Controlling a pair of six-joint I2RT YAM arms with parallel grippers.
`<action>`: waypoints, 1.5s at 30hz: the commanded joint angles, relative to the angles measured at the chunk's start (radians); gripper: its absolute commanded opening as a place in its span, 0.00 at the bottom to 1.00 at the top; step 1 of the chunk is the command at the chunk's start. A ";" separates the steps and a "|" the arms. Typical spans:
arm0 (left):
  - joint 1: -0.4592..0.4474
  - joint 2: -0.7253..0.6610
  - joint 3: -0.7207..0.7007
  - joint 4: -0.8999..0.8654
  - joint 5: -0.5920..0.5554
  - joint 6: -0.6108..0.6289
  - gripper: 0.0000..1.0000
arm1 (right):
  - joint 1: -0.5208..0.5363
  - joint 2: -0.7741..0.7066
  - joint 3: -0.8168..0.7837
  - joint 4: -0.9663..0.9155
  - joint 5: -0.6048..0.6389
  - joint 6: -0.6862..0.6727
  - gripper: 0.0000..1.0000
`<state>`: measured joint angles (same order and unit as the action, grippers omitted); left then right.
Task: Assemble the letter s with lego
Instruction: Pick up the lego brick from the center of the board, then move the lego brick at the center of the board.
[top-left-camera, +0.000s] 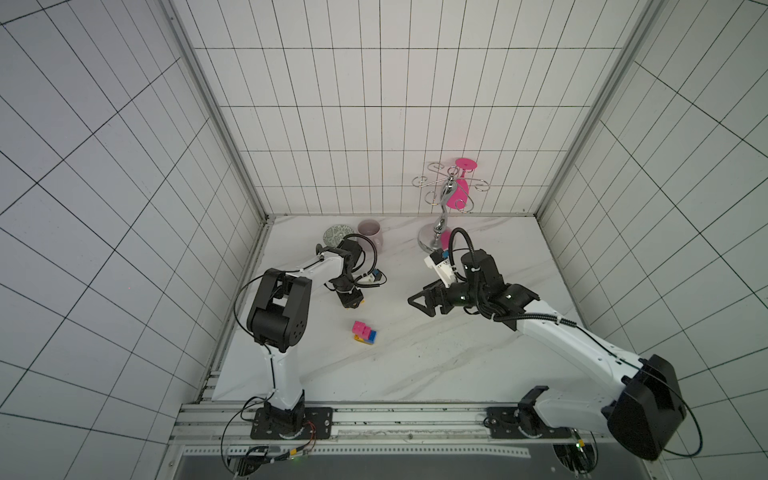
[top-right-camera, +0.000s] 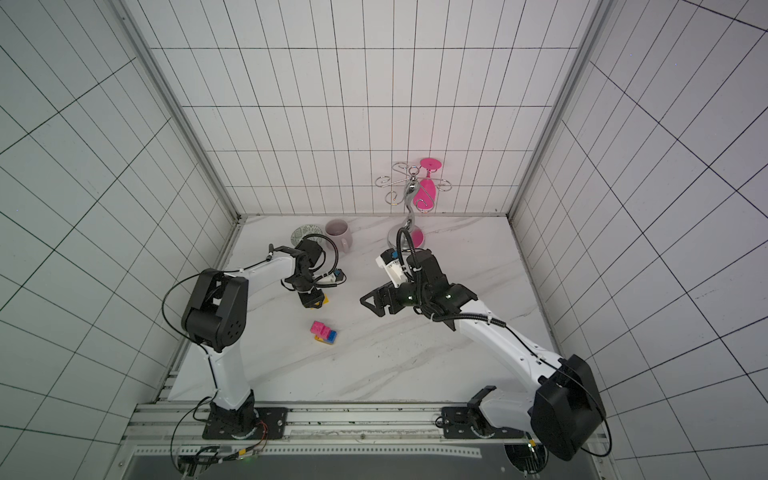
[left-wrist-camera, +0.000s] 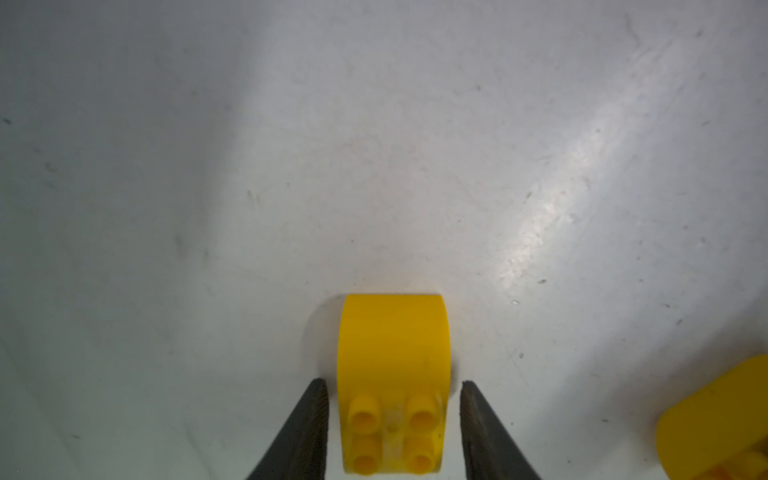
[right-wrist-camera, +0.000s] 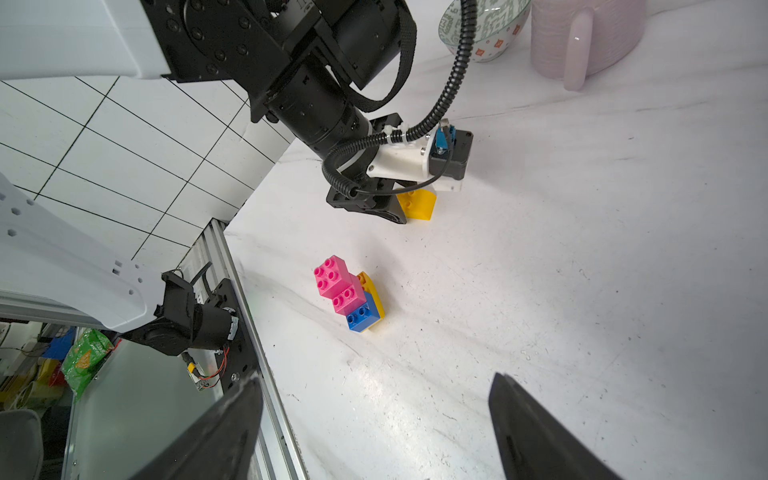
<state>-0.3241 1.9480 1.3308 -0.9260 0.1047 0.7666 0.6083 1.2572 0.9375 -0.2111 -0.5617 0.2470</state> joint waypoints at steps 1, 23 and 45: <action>0.000 0.020 0.017 0.001 0.029 0.012 0.31 | -0.010 -0.023 -0.029 0.015 0.005 0.000 0.88; 0.056 -0.605 -0.110 0.058 0.116 -0.203 0.20 | 0.149 0.103 -0.294 0.437 -0.029 -0.410 0.91; -0.038 -0.987 -0.373 0.046 0.099 -0.276 0.20 | 0.368 0.757 -0.153 0.964 0.204 -0.463 0.89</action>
<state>-0.3561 0.9836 0.9665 -0.9012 0.2218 0.4927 0.9459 1.9690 0.7605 0.7574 -0.3824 -0.1776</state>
